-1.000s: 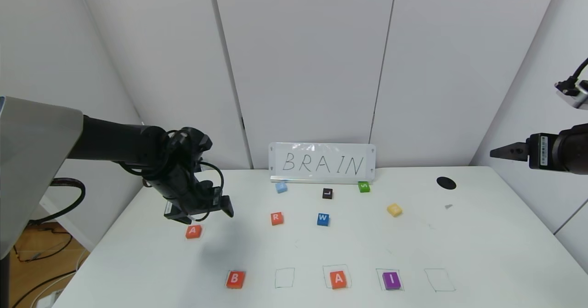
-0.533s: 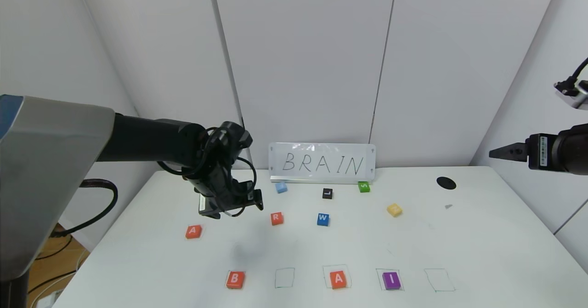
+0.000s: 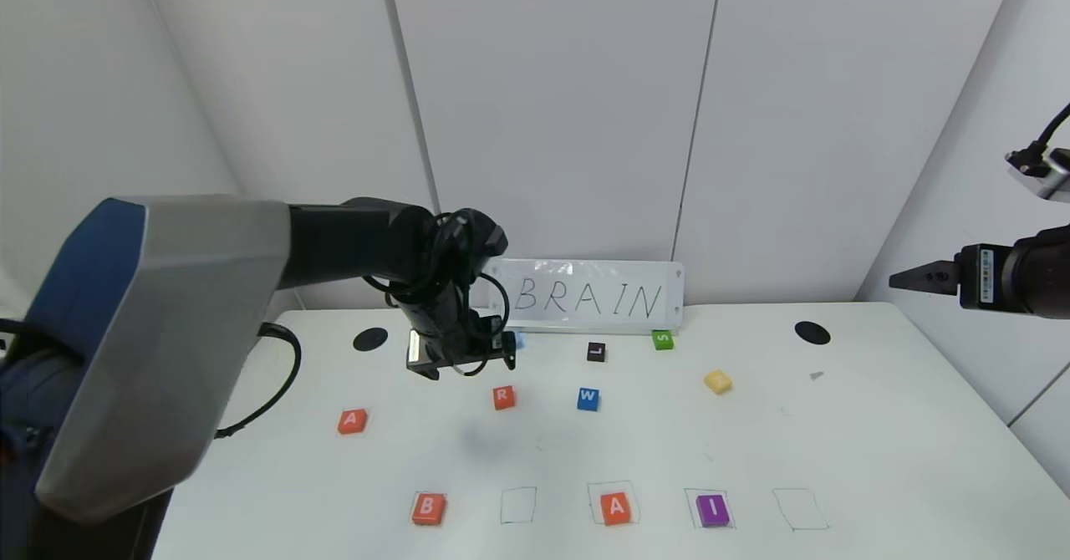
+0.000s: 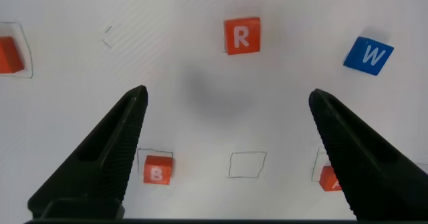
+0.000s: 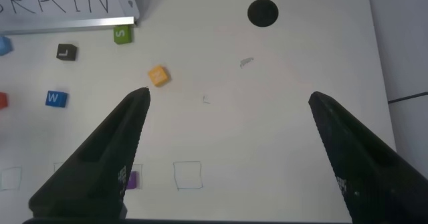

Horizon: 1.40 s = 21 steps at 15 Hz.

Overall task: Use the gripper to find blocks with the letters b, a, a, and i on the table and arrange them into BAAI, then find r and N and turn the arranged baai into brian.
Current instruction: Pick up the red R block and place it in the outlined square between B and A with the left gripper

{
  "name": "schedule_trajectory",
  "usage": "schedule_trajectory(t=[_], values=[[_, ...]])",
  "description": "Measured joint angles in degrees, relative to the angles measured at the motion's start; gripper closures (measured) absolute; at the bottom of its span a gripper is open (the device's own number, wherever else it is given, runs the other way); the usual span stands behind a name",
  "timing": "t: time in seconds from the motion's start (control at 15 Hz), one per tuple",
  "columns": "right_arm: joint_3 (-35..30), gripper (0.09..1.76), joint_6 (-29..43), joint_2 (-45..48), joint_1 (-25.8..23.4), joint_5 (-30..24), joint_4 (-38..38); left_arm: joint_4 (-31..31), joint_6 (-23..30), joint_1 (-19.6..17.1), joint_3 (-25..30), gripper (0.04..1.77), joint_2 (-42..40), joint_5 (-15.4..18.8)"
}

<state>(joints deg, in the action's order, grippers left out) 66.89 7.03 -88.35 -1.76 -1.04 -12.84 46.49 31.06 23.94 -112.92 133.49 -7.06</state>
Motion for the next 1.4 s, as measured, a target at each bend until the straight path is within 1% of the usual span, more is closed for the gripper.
schedule_trajectory(t=[0.27,0.6,0.8,1.4], values=[[0.09,0.14,0.00,-0.18,-0.02,0.09,0.00,-4.57,-0.33,1.30,-1.05,0.09,4.41,-0.85],[0.00,0.14,0.00,-0.62,0.05,0.17,0.00,-7.50,-0.71,1.28,-1.16,0.09,7.80,-2.86],[0.00,0.14,-0.01,-0.63,0.07,0.17,0.01,-9.24,-0.72,1.13,-1.16,0.09,9.09,-3.04],[0.00,0.14,0.00,-0.66,-0.02,0.17,0.01,-11.28,-0.77,1.27,-1.18,0.09,11.89,-4.64]])
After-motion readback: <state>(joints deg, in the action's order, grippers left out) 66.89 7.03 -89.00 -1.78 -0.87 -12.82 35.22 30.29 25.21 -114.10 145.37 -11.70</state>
